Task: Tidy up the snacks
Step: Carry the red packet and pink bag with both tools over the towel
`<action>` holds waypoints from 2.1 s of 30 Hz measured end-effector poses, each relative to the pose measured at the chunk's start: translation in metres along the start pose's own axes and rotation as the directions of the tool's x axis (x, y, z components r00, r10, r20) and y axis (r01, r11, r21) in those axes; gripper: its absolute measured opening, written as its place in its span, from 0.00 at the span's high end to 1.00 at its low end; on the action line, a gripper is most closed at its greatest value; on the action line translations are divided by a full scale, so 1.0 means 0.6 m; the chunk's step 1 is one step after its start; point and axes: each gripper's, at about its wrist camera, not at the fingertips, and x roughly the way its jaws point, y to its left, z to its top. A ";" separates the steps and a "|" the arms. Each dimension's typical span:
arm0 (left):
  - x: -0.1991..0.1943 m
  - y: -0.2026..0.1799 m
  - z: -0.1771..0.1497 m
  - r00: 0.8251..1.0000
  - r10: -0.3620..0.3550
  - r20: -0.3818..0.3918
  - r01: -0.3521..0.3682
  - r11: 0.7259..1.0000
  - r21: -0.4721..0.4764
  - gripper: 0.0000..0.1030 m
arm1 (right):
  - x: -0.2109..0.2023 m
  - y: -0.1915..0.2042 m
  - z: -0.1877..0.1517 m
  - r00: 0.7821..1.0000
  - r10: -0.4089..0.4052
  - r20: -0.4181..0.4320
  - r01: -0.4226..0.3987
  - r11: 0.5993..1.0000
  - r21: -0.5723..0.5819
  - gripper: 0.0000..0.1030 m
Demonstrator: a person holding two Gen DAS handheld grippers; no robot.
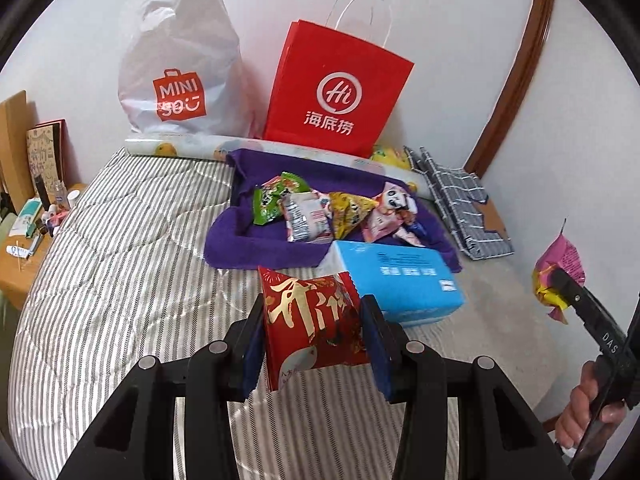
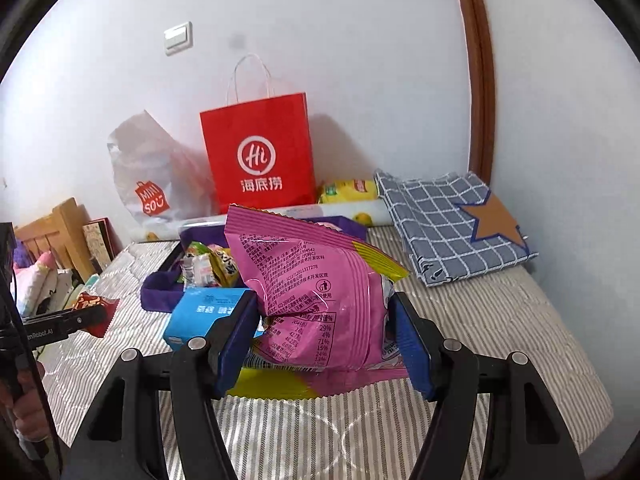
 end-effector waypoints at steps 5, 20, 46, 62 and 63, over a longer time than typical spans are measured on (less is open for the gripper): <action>-0.026 -0.014 -0.001 1.000 0.003 0.024 -0.003 1.000 0.009 0.59 | -0.028 0.008 0.003 1.000 0.004 0.024 -0.003 1.000 -0.004 0.36; -0.071 -0.031 0.007 0.998 -0.023 0.062 0.021 1.000 0.021 0.59 | -0.074 0.033 0.025 0.997 -0.002 0.074 0.004 0.999 -0.035 0.36; -0.088 -0.041 0.011 0.996 -0.021 0.088 0.017 0.999 0.041 0.59 | -0.085 0.051 0.037 0.994 0.002 0.106 0.006 0.998 -0.070 0.36; -0.077 -0.043 0.031 0.994 -0.018 0.108 0.012 0.999 0.053 0.59 | -0.072 0.056 0.059 0.991 -0.001 0.137 0.011 0.997 -0.075 0.36; -0.074 -0.042 0.033 0.994 -0.017 0.107 0.012 0.999 0.052 0.59 | -0.069 0.057 0.061 0.991 -0.001 0.136 0.011 0.997 -0.075 0.36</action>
